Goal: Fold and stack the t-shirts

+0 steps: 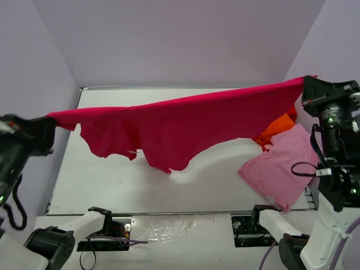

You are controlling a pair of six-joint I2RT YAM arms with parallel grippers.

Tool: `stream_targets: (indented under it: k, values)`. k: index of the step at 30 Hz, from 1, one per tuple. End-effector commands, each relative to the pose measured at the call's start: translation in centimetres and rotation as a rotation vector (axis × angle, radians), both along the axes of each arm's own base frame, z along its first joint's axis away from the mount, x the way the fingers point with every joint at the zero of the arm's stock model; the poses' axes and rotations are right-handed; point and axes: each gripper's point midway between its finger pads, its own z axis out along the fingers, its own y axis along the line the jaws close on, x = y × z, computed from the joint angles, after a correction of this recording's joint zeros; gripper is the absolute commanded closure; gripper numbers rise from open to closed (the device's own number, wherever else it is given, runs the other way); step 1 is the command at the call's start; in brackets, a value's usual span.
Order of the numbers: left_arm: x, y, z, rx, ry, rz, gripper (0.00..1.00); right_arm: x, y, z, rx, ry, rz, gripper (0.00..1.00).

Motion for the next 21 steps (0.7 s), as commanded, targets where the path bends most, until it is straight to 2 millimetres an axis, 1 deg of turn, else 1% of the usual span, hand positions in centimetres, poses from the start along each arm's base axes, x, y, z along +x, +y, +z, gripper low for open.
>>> stream_targets:
  k: [1,3,6,7,10,12,14,17,20,21]
  values:
    - [-6.3,1.1,4.6,-0.116,-0.244,-0.015,1.0,-4.5,-1.3,2.9,-0.029,-0.082,-0.089,1.0]
    - [-7.4,1.1,4.6,-0.139,-0.249,-0.04,1.0,-5.9,-1.1,3.7,-0.035,-0.103,-0.082,1.0]
    - [-7.0,1.7,3.9,-0.14,-0.219,-0.014,1.0,-6.1,-1.3,3.4,-0.032,-0.091,-0.092,1.0]
    - [-6.7,2.1,3.7,-0.132,-0.207,0.003,1.0,-5.9,-1.3,3.1,-0.03,-0.083,-0.093,1.0]
    - [-5.0,2.6,3.1,-0.098,-0.169,0.045,1.0,-3.9,-1.3,1.5,-0.025,-0.025,-0.086,1.0]
    - [-3.4,2.5,2.6,-0.063,-0.131,0.05,1.0,-2.9,-1.3,0.8,-0.029,0.001,-0.082,1.0]
    - [-1.4,2.5,1.8,-0.02,-0.081,0.074,1.0,-1.3,-1.3,-0.2,-0.037,0.039,-0.079,1.0]
    - [2.5,2.1,-0.3,0.066,0.016,0.12,1.0,1.4,-1.6,-2.1,-0.055,0.091,-0.086,1.0]
    - [6.0,1.4,-1.6,0.13,0.081,0.146,1.0,5.1,-2.1,-5.1,-0.062,0.164,-0.099,1.0]
    - [7.5,0.9,-2.0,0.148,0.102,0.149,1.0,6.7,-2.2,-6.3,-0.06,0.18,-0.1,1.0]
